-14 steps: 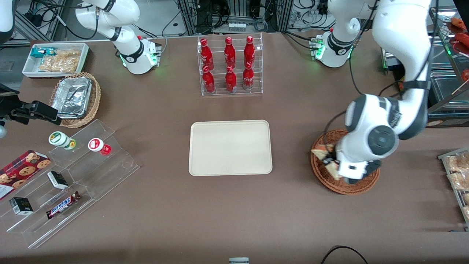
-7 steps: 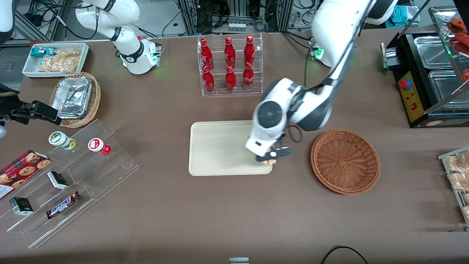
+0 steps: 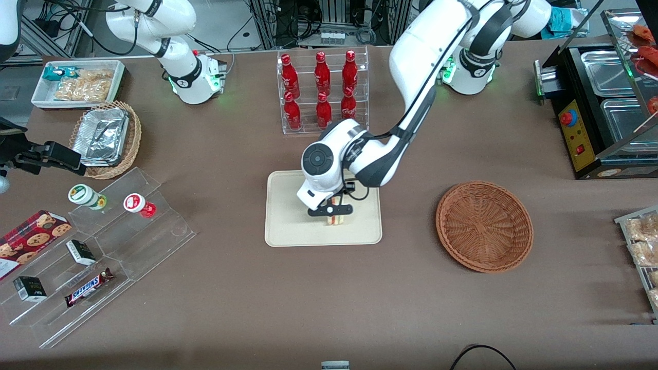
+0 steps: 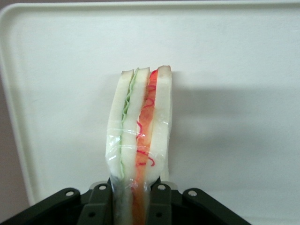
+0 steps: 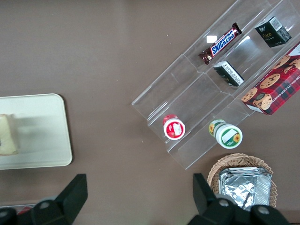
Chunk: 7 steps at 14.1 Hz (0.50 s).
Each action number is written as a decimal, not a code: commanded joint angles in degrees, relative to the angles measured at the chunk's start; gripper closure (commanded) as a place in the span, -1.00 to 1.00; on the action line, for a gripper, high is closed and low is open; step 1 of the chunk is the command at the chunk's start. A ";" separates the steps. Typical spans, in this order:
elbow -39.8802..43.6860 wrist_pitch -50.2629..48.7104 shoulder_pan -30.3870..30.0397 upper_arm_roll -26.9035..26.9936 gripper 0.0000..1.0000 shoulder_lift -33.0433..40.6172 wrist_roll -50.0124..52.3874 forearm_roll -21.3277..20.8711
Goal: Place sandwich from basket to tray
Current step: 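Carry the sandwich with the left gripper over the cream tray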
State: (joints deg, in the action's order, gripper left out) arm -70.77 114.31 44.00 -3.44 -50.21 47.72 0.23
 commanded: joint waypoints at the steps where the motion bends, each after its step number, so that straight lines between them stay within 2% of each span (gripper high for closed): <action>1: 4.05 0.74 0.82 0.63 0.46 -3.13 -0.96 0.21; 2: 4.23 0.74 1.26 0.54 0.46 -3.40 -0.87 0.13; 3: 4.14 0.74 1.35 0.54 0.28 -3.58 -0.87 0.13; 4: 4.14 0.65 1.26 0.54 -0.27 -3.58 -0.87 0.13; 5: 4.14 0.39 1.26 0.54 -0.99 -3.23 -0.96 0.13; 7: 4.14 -0.84 0.82 0.63 -1.00 -0.70 -0.96 0.30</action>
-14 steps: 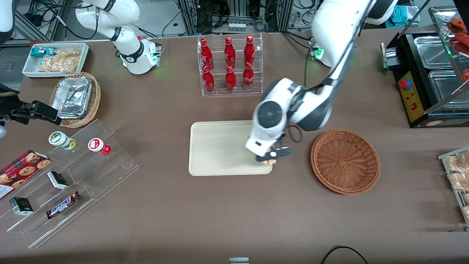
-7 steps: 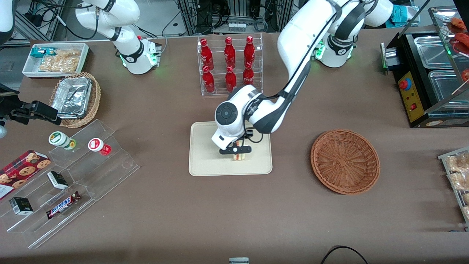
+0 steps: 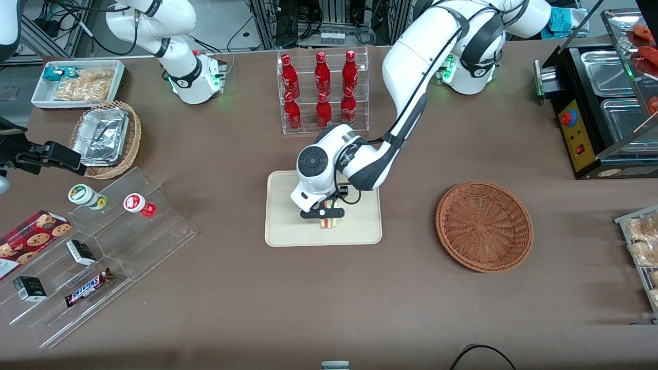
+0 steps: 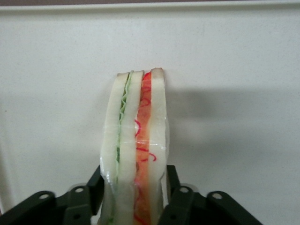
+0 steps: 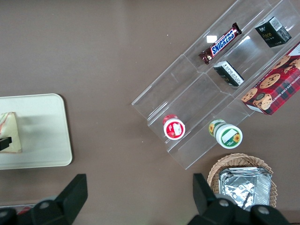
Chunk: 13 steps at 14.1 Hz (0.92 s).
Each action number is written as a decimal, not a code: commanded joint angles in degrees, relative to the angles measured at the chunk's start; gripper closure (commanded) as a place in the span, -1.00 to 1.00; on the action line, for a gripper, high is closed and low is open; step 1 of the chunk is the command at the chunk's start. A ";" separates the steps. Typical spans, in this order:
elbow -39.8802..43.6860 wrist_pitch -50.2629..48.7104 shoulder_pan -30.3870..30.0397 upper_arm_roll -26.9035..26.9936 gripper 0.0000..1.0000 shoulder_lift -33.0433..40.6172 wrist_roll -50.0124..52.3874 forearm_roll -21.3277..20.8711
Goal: Place sandwich from basket to tray
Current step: 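Lower the sandwich onto the tray and open the left gripper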
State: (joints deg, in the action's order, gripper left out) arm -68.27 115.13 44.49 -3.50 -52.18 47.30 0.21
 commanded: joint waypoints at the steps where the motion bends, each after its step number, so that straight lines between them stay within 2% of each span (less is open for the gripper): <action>1: 1.65 -2.80 0.07 0.86 -1.00 2.85 -0.54 0.14; 4: 1.30 -11.47 -3.69 1.12 -0.98 11.89 -2.11 -0.30; 7: -0.88 -21.59 -10.73 0.77 -0.99 21.12 -10.28 0.58; 11: -13.34 -23.46 -16.97 1.03 -0.99 34.65 -10.91 -0.12; 13: -19.76 -23.64 -21.43 1.12 -0.99 41.33 -14.93 -0.39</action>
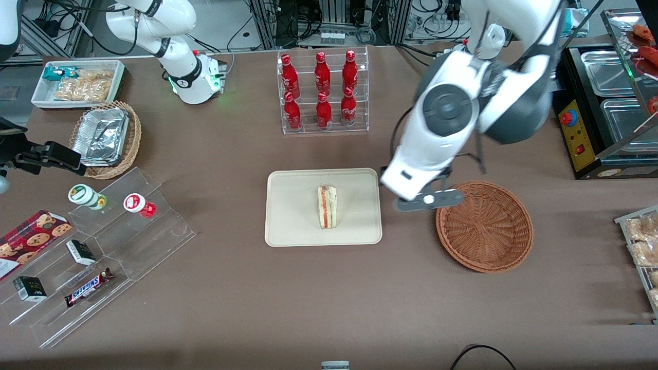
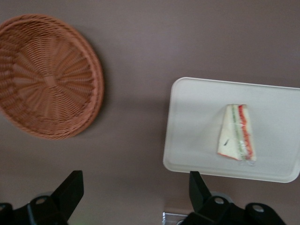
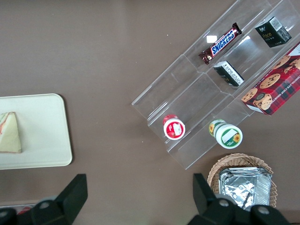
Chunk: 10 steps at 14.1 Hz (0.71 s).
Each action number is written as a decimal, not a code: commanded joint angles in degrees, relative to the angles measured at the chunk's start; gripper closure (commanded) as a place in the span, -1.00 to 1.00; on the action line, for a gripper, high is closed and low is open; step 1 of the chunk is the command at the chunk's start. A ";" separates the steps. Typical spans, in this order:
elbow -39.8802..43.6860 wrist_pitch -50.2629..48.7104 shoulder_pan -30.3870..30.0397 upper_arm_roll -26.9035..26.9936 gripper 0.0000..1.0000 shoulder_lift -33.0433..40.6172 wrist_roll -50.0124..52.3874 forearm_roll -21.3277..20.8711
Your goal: Place sandwich from basket to tray
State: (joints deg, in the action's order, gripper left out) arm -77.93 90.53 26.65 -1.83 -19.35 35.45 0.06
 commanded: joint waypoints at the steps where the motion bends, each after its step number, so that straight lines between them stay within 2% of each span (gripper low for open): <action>1: -13.18 0.70 -6.15 -0.54 -0.99 12.02 -6.50 -0.23; 3: -17.24 -0.79 -9.23 -0.54 -1.00 16.69 -8.29 -0.58; 5: -19.70 -1.49 -11.78 -0.54 -1.00 19.25 -11.17 -3.56; 10: -19.54 -4.04 -21.01 -0.54 -1.00 20.93 -23.31 -3.93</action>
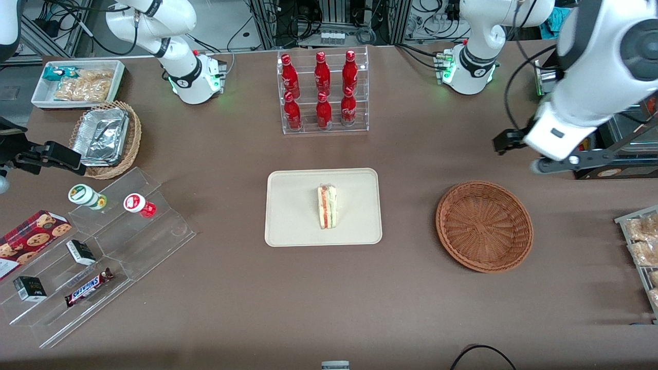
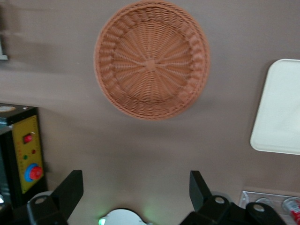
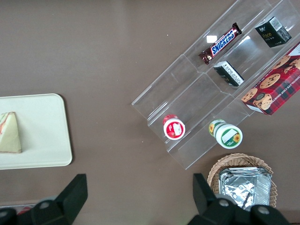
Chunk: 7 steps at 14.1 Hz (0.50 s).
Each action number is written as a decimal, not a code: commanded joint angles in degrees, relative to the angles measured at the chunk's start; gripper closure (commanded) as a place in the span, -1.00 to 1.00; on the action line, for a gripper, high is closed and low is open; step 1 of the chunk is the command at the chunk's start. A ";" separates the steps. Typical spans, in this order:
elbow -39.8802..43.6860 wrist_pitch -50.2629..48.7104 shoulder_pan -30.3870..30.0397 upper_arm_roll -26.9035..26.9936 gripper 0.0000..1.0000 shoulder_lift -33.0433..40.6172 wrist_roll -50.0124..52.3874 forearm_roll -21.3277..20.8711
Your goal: Place sandwich from basket to tray
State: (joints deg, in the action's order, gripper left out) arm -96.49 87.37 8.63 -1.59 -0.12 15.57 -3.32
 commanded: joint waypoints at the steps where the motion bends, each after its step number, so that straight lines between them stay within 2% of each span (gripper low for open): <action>1: -0.90 -0.80 -3.61 -0.79 -1.00 1.70 -3.70 -0.64; 7: 1.56 -0.79 -6.34 -0.79 -1.00 1.09 -6.17 -0.11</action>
State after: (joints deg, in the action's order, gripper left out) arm -96.06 87.32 3.28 -1.56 0.25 10.55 -3.32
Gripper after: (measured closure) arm 0.000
